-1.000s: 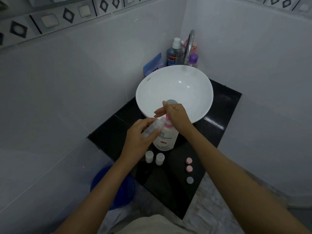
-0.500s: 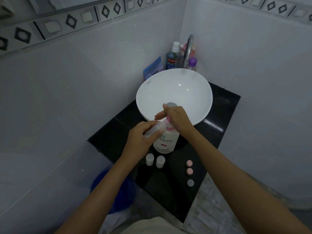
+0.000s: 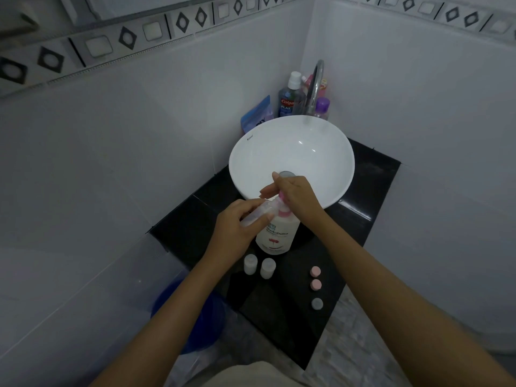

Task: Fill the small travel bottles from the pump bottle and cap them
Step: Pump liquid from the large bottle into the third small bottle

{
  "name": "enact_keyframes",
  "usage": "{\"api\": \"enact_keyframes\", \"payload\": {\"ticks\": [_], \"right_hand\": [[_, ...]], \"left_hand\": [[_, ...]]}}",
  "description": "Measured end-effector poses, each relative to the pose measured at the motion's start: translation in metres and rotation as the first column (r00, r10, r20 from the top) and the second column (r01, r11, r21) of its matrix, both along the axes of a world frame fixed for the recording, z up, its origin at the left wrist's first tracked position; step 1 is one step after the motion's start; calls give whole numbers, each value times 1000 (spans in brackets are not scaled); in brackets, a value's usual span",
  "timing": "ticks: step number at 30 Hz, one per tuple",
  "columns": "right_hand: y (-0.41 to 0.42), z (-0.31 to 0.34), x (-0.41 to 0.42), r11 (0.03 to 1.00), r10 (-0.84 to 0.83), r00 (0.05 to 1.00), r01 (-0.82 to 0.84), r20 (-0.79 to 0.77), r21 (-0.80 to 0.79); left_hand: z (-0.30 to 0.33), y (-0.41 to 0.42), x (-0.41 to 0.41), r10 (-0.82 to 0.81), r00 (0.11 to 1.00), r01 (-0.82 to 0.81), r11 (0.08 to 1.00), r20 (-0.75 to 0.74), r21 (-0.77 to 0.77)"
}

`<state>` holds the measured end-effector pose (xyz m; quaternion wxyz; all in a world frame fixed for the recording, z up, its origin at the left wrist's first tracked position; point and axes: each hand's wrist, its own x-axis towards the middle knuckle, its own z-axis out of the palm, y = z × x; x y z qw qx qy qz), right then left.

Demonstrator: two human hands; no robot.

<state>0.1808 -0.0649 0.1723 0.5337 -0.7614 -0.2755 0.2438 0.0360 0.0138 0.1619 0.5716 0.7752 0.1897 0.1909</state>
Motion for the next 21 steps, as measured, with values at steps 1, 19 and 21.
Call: {"api": "enact_keyframes", "payload": {"ticks": [1, 19, 21], "right_hand": [[1, -1, 0, 1000, -21, 1000, 21, -2, -2], [-2, -3, -2, 999, -33, 996, 35, -81, 26], [-1, -6, -4, 998, -66, 989, 68, -133, 11]], "left_hand": [[0, 0, 0, -3, 1000, 3, 1000, 2, -12], [5, -1, 1, -11, 1000, 10, 998, -6, -64], [3, -1, 3, -8, 1000, 7, 998, -16, -65]]}}
